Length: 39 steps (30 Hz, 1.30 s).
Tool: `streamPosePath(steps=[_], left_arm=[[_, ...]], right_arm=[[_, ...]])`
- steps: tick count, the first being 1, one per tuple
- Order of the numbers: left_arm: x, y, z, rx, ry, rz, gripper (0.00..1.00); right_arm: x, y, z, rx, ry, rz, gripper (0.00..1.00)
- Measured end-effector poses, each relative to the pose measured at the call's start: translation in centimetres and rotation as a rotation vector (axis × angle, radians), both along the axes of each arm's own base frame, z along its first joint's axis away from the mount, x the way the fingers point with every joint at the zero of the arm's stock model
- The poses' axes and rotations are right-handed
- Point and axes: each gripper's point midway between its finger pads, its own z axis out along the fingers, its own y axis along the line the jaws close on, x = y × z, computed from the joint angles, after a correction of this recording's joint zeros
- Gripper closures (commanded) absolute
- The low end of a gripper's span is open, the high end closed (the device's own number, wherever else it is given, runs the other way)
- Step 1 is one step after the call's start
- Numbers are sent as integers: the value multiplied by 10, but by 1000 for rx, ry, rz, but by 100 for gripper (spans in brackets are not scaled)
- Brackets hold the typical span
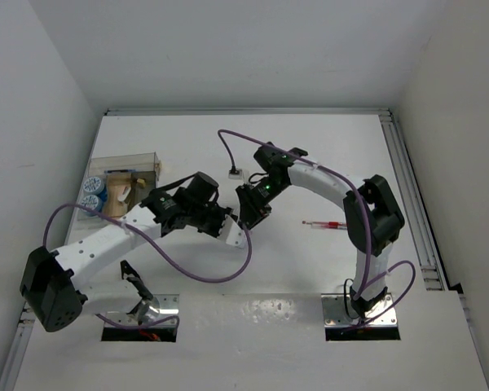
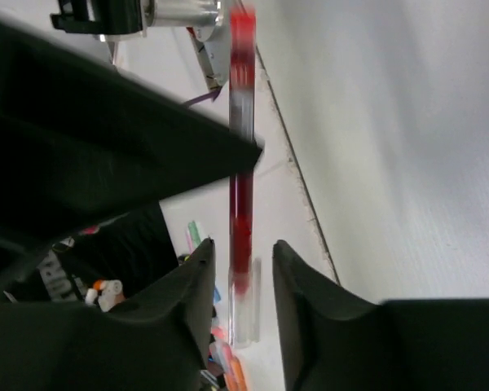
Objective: Sort the stationery into containers
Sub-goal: Place the pen in the storage box.
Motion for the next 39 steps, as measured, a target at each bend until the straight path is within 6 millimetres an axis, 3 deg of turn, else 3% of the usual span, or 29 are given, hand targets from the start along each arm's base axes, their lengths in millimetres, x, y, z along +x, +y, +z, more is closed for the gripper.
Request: streamPosePath(steps=[1, 5, 12, 16, 21, 25, 30, 35, 39], left_arm=[[5, 4, 0, -9, 16, 35, 94], [41, 41, -1, -25, 47, 234, 97], [123, 145, -16, 33, 109, 572, 100], [183, 216, -2, 85, 41, 679, 100], [252, 312, 16, 212, -87, 738, 100], [265, 366, 9, 309, -153, 760, 100], [271, 394, -7, 386, -170, 750, 99], [276, 398, -30, 411, -139, 722, 98], [275, 398, -35, 416, -133, 713, 94]], right_arm=[[1, -1, -1, -9, -9, 0, 54], [12, -7, -2, -37, -32, -26, 47], [68, -52, -8, -64, -40, -224, 46], [90, -90, -22, -99, -34, -344, 47], [81, -120, -45, -164, -11, -397, 47], [72, -129, -54, -205, -41, -380, 47], [75, -137, -57, -235, -120, -348, 47], [88, -151, -55, -261, -173, -357, 47], [96, -166, -55, -286, -197, -377, 47]])
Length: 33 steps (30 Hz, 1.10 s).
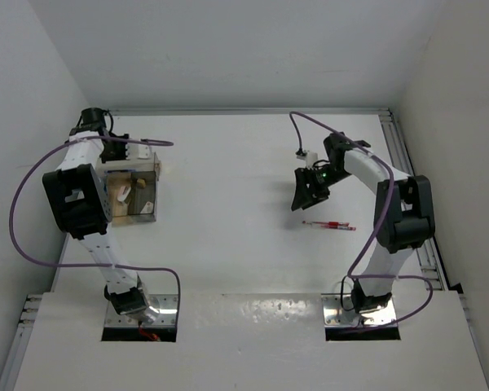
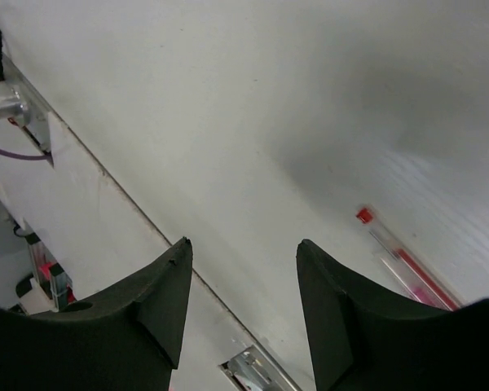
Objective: Sort the stationery into containers
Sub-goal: Place the pen in the storage box, then pick up the pen from the center of the board.
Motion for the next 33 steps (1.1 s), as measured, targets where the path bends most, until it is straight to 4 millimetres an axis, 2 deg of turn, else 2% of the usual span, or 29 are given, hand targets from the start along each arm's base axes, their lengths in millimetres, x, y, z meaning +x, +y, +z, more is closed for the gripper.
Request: streamPosePath(steps=[3, 4, 7, 10, 12, 14, 19, 21, 23, 27, 29, 31, 33], left_arm=[[-4, 0, -8, -1, 15, 1, 82], [-6, -1, -11, -3, 23, 5, 73], [-6, 0, -11, -12, 22, 25, 58], [-6, -1, -10, -37, 16, 71, 52], [-4, -2, -2, -61, 7, 115, 49], [4, -3, 16, -93, -25, 156, 48], [28, -18, 82, -242, -166, 267, 47], [27, -34, 110, -331, -201, 306, 46], [17, -64, 141, -441, -223, 315, 45], [-22, -136, 190, -665, -215, 265, 44], [-51, -172, 203, -772, -179, 221, 44], [-82, -196, 203, -850, -126, 203, 43], [-103, -210, 197, -899, -90, 196, 42]], right_arm=[[1, -11, -4, -36, -3, -9, 47], [1, -15, -5, -50, -6, -8, 47], [2, -27, -10, -103, -15, -4, 47], [2, -40, -11, -156, -36, 3, 47], [3, -50, -10, -188, -55, 2, 47], [4, -60, -7, -217, -78, 2, 47], [6, -88, 2, -303, -160, 31, 50], [6, -100, 4, -347, -200, 58, 55], [1, -112, 2, -394, -221, 91, 63], [-17, -137, -17, -472, -204, 160, 73], [-23, -146, -25, -493, -194, 175, 73], [-31, -158, -34, -518, -177, 189, 73], [-36, -168, -39, -535, -171, 197, 73]])
